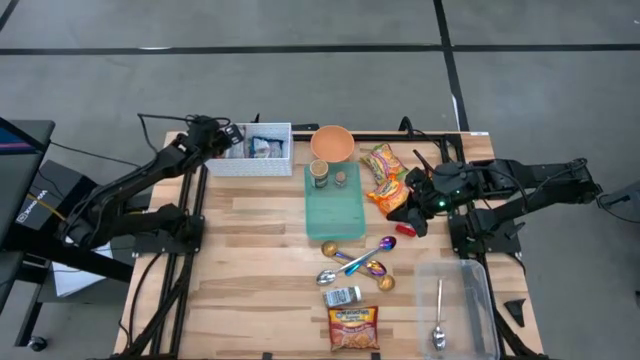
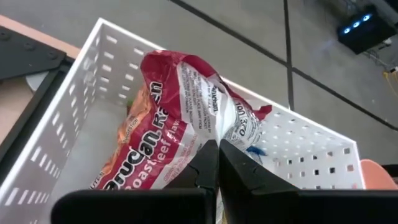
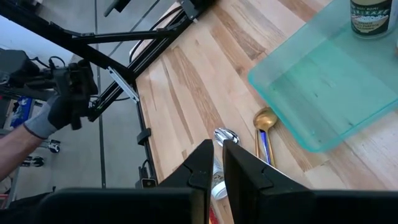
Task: Pick & Place Food Item
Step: Put the left red noodles pack into the white bin
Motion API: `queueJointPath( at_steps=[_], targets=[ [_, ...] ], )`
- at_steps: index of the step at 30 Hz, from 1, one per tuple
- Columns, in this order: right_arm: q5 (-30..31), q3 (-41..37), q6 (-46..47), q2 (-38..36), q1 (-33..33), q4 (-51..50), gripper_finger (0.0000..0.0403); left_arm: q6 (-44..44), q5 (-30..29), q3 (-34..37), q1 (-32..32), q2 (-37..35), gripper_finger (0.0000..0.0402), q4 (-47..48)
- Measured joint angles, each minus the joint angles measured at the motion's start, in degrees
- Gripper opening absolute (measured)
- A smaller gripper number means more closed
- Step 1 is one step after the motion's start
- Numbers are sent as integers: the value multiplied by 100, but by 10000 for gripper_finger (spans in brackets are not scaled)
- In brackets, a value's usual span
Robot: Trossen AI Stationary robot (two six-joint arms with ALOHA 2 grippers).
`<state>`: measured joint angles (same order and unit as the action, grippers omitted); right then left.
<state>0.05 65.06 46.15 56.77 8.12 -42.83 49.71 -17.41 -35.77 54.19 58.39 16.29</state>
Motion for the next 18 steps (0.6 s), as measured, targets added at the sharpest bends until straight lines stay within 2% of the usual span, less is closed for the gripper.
queueJointPath(
  at_steps=[11,18],
  targets=[
    [0,0,105,0,19,0,33,41,-192,0,-55,215,3,7],
    [0,0,103,0,57,0,33,119,-258,0,-55,213,46,-33]
  ],
)
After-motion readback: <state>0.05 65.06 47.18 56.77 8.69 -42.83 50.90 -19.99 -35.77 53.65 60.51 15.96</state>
